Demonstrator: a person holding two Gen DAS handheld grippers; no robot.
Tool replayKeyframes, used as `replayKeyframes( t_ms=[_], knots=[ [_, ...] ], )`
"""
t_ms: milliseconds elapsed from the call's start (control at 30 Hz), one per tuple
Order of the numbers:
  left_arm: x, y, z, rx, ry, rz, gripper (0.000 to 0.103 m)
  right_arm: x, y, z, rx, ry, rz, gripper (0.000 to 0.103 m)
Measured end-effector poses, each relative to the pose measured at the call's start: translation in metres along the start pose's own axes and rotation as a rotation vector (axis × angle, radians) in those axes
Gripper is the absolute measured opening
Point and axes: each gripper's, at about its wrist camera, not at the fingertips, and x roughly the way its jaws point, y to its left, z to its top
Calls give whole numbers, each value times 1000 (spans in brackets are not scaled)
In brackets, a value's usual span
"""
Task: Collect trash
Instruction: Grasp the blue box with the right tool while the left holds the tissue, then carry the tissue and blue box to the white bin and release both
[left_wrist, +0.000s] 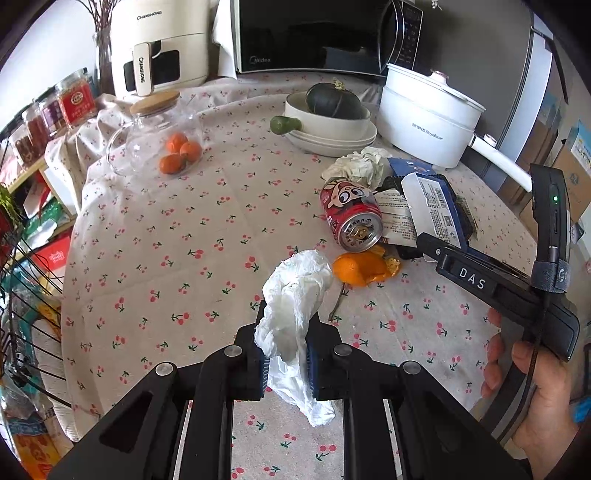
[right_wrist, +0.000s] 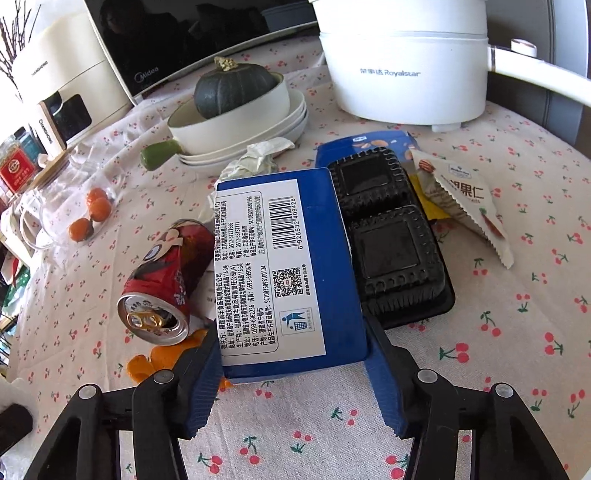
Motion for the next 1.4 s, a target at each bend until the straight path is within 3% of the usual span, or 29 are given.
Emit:
replayKeyframes(
  t_ms=[500, 967, 1400],
  knots=[
    [-2, -18, 0, 30, -6, -13, 17, -39, -13, 2, -109, -29, -54, 61],
    [-6, -65, 5, 84, -36, -56, 17, -83, -76, 6, -96, -45, -128, 61],
    [-7, -133, 7, 145, -55, -145, 17, -120, -140, 8, -77, -55, -200, 61]
  ],
)
